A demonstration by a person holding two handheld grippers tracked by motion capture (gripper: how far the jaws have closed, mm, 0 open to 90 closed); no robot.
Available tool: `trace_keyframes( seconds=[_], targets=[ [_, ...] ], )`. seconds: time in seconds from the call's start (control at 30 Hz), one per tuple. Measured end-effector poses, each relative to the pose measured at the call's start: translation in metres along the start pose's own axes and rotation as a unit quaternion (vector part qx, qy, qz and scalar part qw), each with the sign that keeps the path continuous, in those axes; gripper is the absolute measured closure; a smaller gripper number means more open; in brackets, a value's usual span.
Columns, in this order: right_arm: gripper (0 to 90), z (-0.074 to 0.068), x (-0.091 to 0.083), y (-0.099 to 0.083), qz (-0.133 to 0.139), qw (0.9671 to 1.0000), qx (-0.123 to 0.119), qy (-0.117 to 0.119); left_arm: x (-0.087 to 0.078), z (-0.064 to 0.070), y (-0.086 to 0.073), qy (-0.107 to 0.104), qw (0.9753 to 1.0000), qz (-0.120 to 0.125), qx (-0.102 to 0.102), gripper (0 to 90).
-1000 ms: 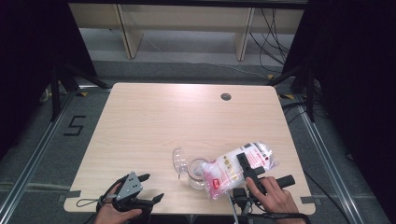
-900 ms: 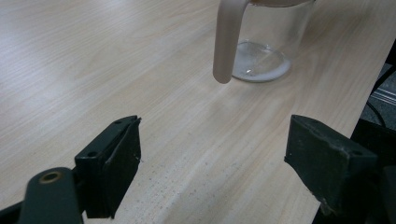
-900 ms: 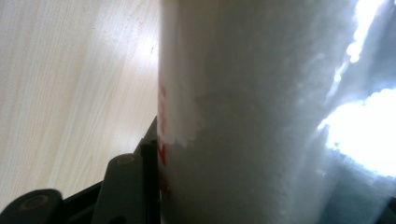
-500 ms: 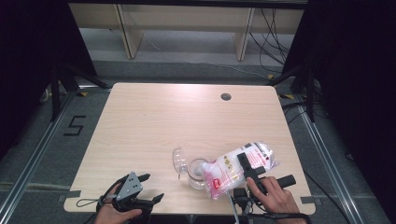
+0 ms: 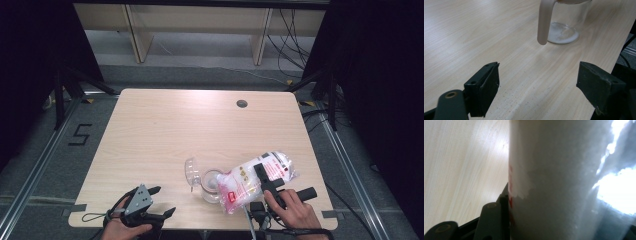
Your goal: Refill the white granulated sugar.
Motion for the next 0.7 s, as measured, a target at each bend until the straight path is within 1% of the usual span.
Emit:
trace_keyframes(
  seconds=[0.03, 0.07, 0.1, 0.13, 0.17, 0.2, 0.23, 0.27, 0.33, 0.37, 0.43, 0.47, 0.53, 0.57, 0.6, 0.63, 0.7],
  targets=[
    [50.9, -0.0008, 0.0, -0.0006, -0.001, 1.0, 0.007, -0.001, -0.0002, 0.0007, 0.0007, -0.002, 1.0, 0.002, -0.003, 17.9],
    [51.0, -0.0009, 0.0001, -0.0007, -0.001, 1.0, 0.005, 0.0, -0.0008, -0.0001, 0.0007, 0.0, 1.0, 0.002, 0.001, 17.9],
    [51.0, 0.0, 0.0002, -0.0003, 0.0, 1.0, -0.005, -0.001, -0.0011, 0.0002, 0.0005, 0.0, 1.0, 0.0, -0.005, 17.9],
    [51.0, 0.0003, 0.0002, -0.0004, -0.004, 0.9999, -0.011, -0.002, -0.001, 0.0, 0.0004, 0.001, 1.0, 0.0, -0.006, 17.9],
    [51.1, -0.0003, 0.0, -0.0009, -0.006, 1.0, -0.004, -0.002, -0.0005, -0.0001, 0.0004, -0.001, 1.0, 0.001, -0.006, 17.9],
    [51.1, 0.0005, 0.0, -0.0003, -0.001, 1.0, -0.007, -0.002, -0.0012, -0.0018, -0.0005, 0.003, 1.0, -0.004, 0.002, 17.9],
    [51.1, 0.0005, 0.0, -0.0003, -0.001, 1.0, -0.007, -0.002, -0.0011, -0.0006, -0.0002, 0.002, 1.0, -0.003, -0.004, 17.9],
    [51.1, 0.0021, -0.0005, 0.0003, -0.001, 0.9999, -0.013, -0.006, -0.0008, -0.0001, 0.0, -0.001, 1.0, -0.002, -0.004, 17.9],
    [51.2, 0.0024, -0.0002, 0.001, 0.0, 0.9999, -0.015, -0.006, -0.0014, -0.0002, 0.0001, 0.001, 1.0, -0.003, -0.004, 17.9],
    [51.2, 0.0037, 0.0, 0.0021, 0.002, 0.9997, -0.024, -0.007, -0.0015, -0.0002, 0.0001, 0.001, 1.0, -0.003, -0.004, 17.9],
    [51.3, 0.0017, 0.0003, 0.002, 0.001, 0.9998, -0.019, -0.002, -0.0015, -0.0004, 0.0003, 0.003, 1.0, -0.002, -0.004, 17.8],
    [51.3, 0.0034, -0.0001, 0.0032, 0.002, 0.9996, -0.027, -0.006, -0.0016, -0.0005, 0.0002, 0.003, 1.0, -0.002, -0.005, 17.9],
    [51.4, 0.0035, -0.0004, 0.0035, 0.003, 0.9997, -0.024, -0.008, -0.0016, -0.0005, 0.0002, 0.003, 1.0, -0.002, -0.005, 17.9],
    [51.4, 0.0003, -0.0007, 0.0015, 0.0, 1.0, -0.002, -0.007, -0.0012, -0.0004, 0.0, 0.002, 1.0, -0.003, -0.005, 17.9],
    [51.5, 0.0024, -0.0007, 0.0023, 0.003, 0.9999, -0.011, -0.007, -0.0009, -0.0001, -0.0001, -0.001, 1.0, -0.003, -0.005, 17.9],
    [51.5, 0.0054, -0.0007, 0.0035, 0.004, 0.9995, -0.029, -0.009, -0.0009, -0.001, -0.0007, 0.003, 1.0, -0.004, -0.001, 17.9],
    [51.6, 0.0049, -0.0003, 0.0021, 0.0, 0.9996, -0.028, -0.01, -0.0013, 0.0001, 0.0, 0.0, 1.0, -0.002, -0.004, 17.8]
  ],
)
Point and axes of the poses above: each handheld gripper's, and its own axes: x roughly forward along the jaws, y roughly out of its top, z roughly to its right, the point moved 10 cm from there along x, roughly forward along the jaws, and after that the axes turned 12 degrees about y, right-handed, at the moved point
